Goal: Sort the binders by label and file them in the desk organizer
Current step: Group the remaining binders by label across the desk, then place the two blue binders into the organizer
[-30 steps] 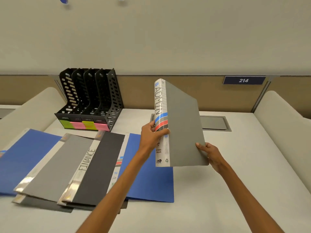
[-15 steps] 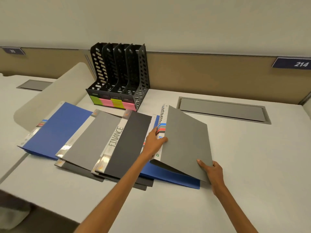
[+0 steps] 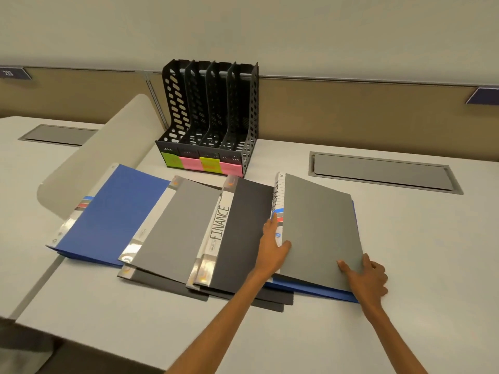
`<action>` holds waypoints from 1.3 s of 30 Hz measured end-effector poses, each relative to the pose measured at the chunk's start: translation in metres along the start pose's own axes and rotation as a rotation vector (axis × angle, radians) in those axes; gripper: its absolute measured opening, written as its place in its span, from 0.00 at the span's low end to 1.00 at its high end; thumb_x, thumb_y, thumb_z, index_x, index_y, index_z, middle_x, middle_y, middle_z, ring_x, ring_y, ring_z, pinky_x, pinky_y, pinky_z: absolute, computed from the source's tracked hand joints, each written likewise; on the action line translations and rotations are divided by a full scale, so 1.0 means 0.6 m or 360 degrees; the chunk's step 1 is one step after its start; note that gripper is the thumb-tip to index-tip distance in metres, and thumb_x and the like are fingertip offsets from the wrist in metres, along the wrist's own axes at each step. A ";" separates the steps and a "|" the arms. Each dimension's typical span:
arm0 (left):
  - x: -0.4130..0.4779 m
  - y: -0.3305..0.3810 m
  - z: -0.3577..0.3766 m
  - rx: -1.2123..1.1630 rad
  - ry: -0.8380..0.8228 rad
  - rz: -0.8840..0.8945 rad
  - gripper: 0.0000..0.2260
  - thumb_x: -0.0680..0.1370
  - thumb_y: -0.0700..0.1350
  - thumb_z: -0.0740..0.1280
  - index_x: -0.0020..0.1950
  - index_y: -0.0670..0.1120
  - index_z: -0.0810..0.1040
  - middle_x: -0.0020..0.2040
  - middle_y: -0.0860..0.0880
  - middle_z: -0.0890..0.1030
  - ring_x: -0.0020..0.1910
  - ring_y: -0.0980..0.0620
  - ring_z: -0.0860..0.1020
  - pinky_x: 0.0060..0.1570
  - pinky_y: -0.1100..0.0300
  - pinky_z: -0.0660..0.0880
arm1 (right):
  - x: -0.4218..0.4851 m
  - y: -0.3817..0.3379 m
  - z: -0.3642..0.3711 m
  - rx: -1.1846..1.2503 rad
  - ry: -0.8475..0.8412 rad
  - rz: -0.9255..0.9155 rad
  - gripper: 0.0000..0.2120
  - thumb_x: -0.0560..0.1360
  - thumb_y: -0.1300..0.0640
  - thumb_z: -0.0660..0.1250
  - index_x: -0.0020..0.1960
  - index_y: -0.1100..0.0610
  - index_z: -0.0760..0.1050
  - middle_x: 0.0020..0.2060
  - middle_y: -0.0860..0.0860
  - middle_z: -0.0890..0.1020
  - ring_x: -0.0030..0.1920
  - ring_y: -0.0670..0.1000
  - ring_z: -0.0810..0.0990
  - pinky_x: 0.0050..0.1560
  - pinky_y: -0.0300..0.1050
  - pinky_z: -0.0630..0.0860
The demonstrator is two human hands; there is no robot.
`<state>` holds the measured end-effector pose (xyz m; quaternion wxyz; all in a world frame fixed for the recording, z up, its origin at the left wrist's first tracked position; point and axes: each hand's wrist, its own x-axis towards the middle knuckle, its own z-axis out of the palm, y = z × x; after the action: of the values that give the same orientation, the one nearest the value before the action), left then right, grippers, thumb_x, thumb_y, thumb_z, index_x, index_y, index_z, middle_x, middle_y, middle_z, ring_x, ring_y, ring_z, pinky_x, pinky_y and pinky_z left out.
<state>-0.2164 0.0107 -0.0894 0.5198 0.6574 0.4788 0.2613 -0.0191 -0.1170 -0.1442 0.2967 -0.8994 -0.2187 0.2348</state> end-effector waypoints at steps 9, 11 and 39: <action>-0.022 -0.033 -0.039 -0.0120 -0.0341 -0.0105 0.33 0.80 0.47 0.67 0.78 0.49 0.52 0.71 0.48 0.68 0.67 0.48 0.72 0.61 0.50 0.75 | -0.083 -0.048 0.079 -0.0121 0.0366 -0.0149 0.21 0.81 0.56 0.60 0.73 0.56 0.67 0.72 0.58 0.65 0.71 0.60 0.60 0.70 0.60 0.53; -0.028 -0.038 -0.054 -0.0099 -0.0401 -0.0080 0.30 0.80 0.48 0.66 0.77 0.49 0.54 0.70 0.49 0.69 0.67 0.49 0.73 0.60 0.51 0.76 | -0.099 -0.065 0.093 -0.0065 0.0403 -0.0180 0.20 0.81 0.56 0.59 0.72 0.57 0.68 0.71 0.57 0.67 0.71 0.61 0.62 0.71 0.60 0.53; -0.097 -0.097 -0.392 0.0025 0.0589 0.0076 0.16 0.77 0.41 0.69 0.65 0.45 0.74 0.63 0.48 0.78 0.61 0.51 0.76 0.59 0.59 0.75 | -0.295 -0.400 0.273 0.0187 -0.0261 -0.1077 0.14 0.79 0.53 0.64 0.63 0.55 0.74 0.62 0.53 0.76 0.63 0.54 0.74 0.67 0.58 0.66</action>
<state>-0.4588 0.0605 -0.0590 0.4113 0.6133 0.5527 0.3863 -0.3111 0.0345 -0.0567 0.3904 -0.7356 -0.5136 0.2067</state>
